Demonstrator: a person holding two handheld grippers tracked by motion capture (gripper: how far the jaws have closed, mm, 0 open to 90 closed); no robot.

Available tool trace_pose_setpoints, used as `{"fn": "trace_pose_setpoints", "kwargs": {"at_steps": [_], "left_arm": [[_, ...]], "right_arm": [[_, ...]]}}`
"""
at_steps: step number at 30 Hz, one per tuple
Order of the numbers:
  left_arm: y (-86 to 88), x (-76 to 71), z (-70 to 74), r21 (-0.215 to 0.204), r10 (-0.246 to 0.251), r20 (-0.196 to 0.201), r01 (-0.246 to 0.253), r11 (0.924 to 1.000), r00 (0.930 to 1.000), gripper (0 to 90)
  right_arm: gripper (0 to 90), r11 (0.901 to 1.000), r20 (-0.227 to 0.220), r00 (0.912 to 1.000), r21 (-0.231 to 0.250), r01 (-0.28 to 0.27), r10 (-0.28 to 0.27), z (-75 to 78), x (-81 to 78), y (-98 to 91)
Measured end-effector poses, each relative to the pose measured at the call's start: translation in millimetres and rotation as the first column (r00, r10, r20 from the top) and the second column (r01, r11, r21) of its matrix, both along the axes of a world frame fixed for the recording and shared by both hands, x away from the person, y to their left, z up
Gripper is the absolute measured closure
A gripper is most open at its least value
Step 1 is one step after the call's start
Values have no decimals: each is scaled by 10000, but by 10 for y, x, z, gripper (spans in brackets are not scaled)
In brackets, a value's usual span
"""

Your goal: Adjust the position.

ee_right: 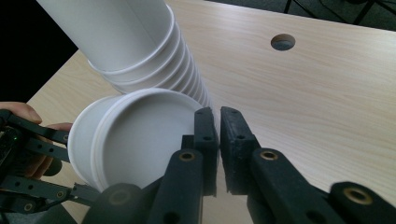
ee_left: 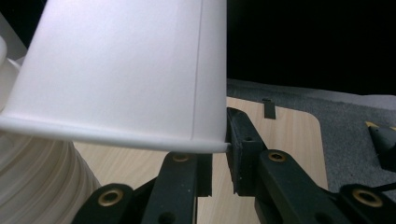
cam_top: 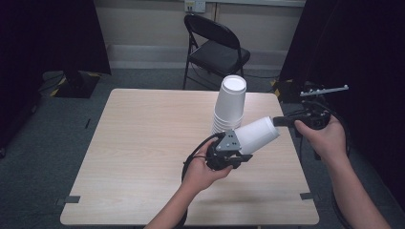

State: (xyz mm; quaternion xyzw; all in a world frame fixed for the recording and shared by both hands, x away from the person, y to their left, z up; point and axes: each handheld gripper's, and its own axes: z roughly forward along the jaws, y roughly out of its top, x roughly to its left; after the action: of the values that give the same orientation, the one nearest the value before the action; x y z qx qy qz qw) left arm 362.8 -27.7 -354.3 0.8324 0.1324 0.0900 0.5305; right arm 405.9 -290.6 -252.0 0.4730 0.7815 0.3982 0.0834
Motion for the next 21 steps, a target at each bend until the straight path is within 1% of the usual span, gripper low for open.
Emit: {"fn": "trace_pose_setpoints", "kwargs": {"at_steps": [1, 4, 5, 6, 7, 8, 9, 10, 11, 12, 13, 14, 15, 16, 18, 19, 20, 21], "left_arm": [[7, 0, -8, -21, -18, -26, 18, 10000, 10000, 824], [20, -1, -24, 104, -117, -32, 117, 9999, 9999, 836], [21, -3, -26, 114, -115, 46, 115, 9999, 9999, 836], [19, -1, -27, 143, -101, 73, 100, 9998, 9999, 841], [16, 6, -37, 85, -264, -143, 265, 9996, 9995, 843], [16, 6, -37, 85, -264, -143, 265, 9996, 9995, 864], [12, 18, -66, 471, -256, -305, 270, 9985, 9992, 874], [12, 18, -66, 471, -256, -305, 270, 9985, 9992, 876], [6, 21, -125, 927, -404, -364, 436, 9947, 9985, 885], [6, 21, -125, 927, -404, -364, 436, 9947, 9985, 900], [12, 24, -151, 971, -457, -499, 503, 9940, 9977, 900], [20, 24, -167, 1021, -418, -495, 467, 9937, 9979, 900], [31, 22, -175, 1008, -413, -507, 462, 9938, 9979, 900], [35, 19, -178, 1021, -510, -573, 567, 9932, 9971, 900], [34, 14, -188, 1258, -524, -555, 591, 9903, 9971, 900], [37, 16, -208, 1291, -578, -706, 666, 9894, 9958, 900], [69, 19, -249, 1195, -512, -738, 598, 9910, 9960, 900], [96, 21, -260, 1199, -552, -944, 664, 9906, 9940, 879]], "right_arm": [[832, 10000, 119, 9999, 20, 25, -25, 17, -1, 3], [821, 10000, 182, 9998, -3, 40, -40, 43, -1, 3], [818, 10000, 178, 9998, 82, 14, -16, 51, 0, 6], [822, 9999, -34, 9999, 71, -145, 145, 46, 4, 32], [822, 9997, -65, 9998, -100, -207, 207, 34, 4, 55], [822, 9997, -65, 9998, -100, -207, 207, 34, 4, 55], [817, 9994, -197, 9993, -93, -319, 317, -5, 7, 87], [816, 9994, -241, 9991, -81, -344, 342, -29, 12, 96], [816, 9993, -297, 9989, -97, -365, 362, -57, 19, 102], [815, 9992, -336, 9987, -109, -382, 378, -83, 23, 104], [814, 9993, -365, 9987, -101, -372, 368, -105, 28, 108], [814, 9993, -365, 9987, -101, -372, 368, -105, 28, 108], [814, 9991, -404, 9984, -88, -404, 400, -138, 37, 110], [814, 9991, -404, 9984, -88, -404, 400, -138, 37, 110], [802, 9992, -381, 9985, -75, -393, 390, -146, 41, 111], [794, 9991, -381, 9984, -26, -414, 413, -151, 41, 115], [777, 9989, -450, 9978, 27, -475, 476, -184, 28, 128], [773, 9987, -460, 9976, 27, -507, 507, -209, 21, 133]]}}
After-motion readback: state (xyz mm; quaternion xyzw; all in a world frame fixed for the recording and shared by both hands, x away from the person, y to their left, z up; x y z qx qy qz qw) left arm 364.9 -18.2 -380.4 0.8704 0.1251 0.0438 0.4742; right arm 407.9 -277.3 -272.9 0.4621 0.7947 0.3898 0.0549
